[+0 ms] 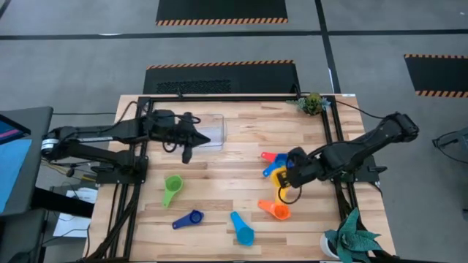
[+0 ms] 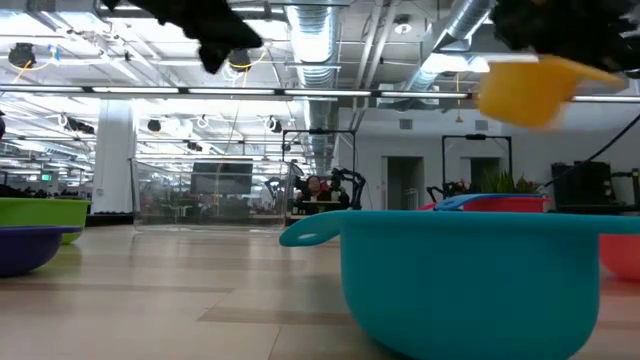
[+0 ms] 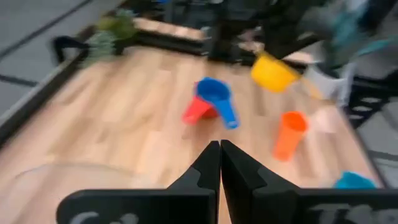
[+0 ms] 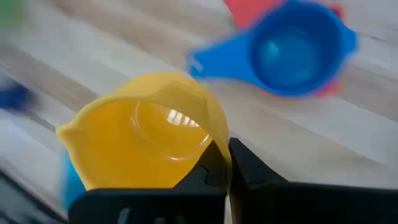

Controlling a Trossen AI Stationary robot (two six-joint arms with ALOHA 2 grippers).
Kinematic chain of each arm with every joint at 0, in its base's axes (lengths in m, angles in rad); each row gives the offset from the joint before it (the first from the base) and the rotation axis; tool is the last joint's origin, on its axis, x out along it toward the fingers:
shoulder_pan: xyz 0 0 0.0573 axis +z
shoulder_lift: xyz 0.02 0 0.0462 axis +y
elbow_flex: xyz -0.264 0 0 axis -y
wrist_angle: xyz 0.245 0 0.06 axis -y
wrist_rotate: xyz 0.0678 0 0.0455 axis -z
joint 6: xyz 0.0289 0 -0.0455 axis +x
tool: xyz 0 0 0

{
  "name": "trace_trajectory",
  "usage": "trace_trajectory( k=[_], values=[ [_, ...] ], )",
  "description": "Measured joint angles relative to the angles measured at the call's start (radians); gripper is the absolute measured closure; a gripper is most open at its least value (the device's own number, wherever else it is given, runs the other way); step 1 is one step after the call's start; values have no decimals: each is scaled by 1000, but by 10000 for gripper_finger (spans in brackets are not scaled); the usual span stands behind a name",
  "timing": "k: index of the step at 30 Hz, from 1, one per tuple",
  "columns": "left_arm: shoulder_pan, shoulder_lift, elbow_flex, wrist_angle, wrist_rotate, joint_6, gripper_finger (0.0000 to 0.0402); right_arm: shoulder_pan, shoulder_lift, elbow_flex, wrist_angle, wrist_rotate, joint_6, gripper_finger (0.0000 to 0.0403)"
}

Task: Nest measuring cups in basket
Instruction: Stack the yellow measuring cup on top of the blue measuring cup

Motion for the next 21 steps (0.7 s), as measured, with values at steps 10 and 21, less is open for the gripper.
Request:
trace_trajectory(
  k=[10,21],
  values=[
    [-37,-231,0,-282,-213,-22,401,-34,61,-2,37,227,425,396],
    [-49,-287,-1,-494,-274,-6,401,-49,209,-1,-69,157,734,396]
  ],
)
